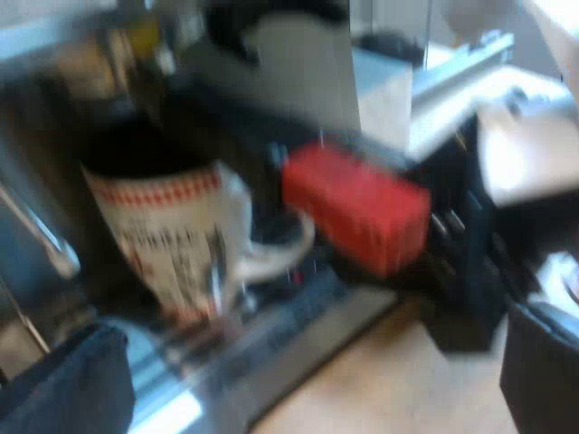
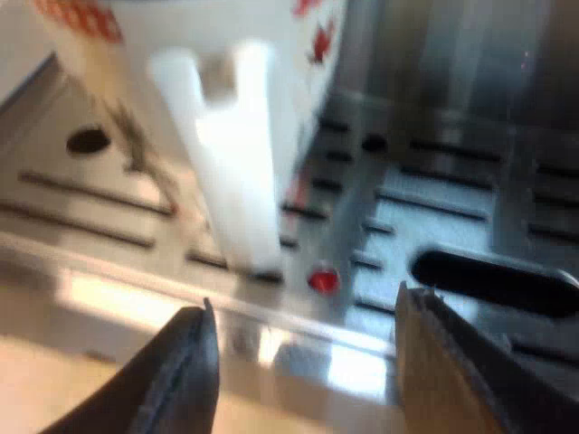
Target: Place mug into machine
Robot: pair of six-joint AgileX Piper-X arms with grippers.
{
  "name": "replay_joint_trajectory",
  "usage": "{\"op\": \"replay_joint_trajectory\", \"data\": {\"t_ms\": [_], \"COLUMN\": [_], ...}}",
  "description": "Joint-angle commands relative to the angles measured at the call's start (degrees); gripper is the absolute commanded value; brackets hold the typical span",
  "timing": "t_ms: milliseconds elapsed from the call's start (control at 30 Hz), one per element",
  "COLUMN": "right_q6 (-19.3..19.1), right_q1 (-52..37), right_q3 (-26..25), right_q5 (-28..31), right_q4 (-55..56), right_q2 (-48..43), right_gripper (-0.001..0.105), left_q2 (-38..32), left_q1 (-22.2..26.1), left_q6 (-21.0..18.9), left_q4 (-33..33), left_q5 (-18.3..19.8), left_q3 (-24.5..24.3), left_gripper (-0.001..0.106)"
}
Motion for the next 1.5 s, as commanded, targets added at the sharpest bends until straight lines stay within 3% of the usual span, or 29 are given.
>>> {"op": "replay_joint_trajectory", "data": {"t_ms": [33, 200, 267, 400, 667, 800, 1267, 1333, 1500], "right_q6": [-0.6, -1.8, -2.9, -3.7, -4.7, -5.0, -4.9, -6.5, -8.2], "right_q1": [1.0, 3.8, 4.8, 6.5, 9.1, 9.7, 9.7, 9.7, 9.0], "right_q3": [3.0, 5.3, 5.3, 5.3, 2.8, -0.8, -9.0, -12.9, -16.1], "right_q5": [0.1, 0.2, 0.9, 1.4, 4.1, 8.9, 12.9, 14.3, 14.9], "right_q4": [1.0, 2.8, 2.0, -2.3, -6.7, -6.7, -6.7, -6.7, -6.7], "right_q2": [-4.8, -12.4, -15.0, -19.3, -20.9, -19.9, -10.4, -6.5, -3.3], "right_gripper": [0.047, 0.042, 0.031, -0.001, 0.000, 0.000, 0.000, 0.000, 0.000], "left_q2": [-1.5, -4.1, -5.2, -7.9, -12.3, -13.4, -13.4, -13.4, -13.4], "left_q1": [-0.3, -0.3, -0.3, -0.3, -0.3, -0.3, -0.3, -0.3, -0.3], "left_q6": [0.0, 0.0, 0.0, 0.0, 0.0, 0.0, 0.0, 0.0, 0.0], "left_q4": [0.7, 1.4, 2.3, 6.6, 14.4, 14.7, 14.7, 14.7, 14.7], "left_q5": [-0.6, -0.6, -0.6, -0.6, -0.6, -0.6, -0.6, -0.6, -0.6], "left_q3": [-2.3, -3.9, -4.8, -7.3, -12.1, -13.5, -13.6, -13.6, -13.6], "left_gripper": [0.084, 0.084, 0.084, 0.084, 0.084, 0.084, 0.084, 0.084, 0.084]}}
